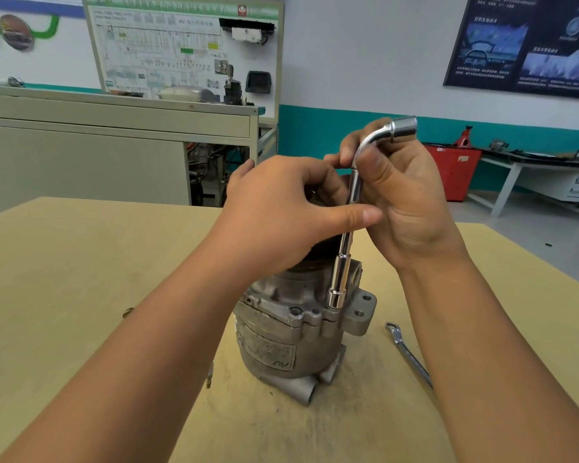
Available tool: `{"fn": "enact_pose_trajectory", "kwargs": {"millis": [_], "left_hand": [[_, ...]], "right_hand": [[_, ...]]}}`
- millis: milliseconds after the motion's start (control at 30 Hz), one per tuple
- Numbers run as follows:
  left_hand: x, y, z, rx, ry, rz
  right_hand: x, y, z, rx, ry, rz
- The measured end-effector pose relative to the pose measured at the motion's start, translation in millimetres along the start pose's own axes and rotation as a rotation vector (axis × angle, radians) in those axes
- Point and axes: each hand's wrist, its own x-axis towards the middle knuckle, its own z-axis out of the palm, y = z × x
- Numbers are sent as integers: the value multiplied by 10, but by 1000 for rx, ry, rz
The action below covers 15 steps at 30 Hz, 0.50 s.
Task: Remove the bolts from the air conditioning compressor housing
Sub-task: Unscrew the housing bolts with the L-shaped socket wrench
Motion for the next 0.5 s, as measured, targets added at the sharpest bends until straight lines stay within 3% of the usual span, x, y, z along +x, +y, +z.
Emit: {"fn": "enact_pose_trajectory", "kwargs": {"millis": [333,500], "left_hand": [[9,7,11,20,31,-27],[-3,8,-61,-21,-49,9]], "right_hand": [[-7,6,-33,30,34,3],[-15,5,-64,52,19,32]]}}
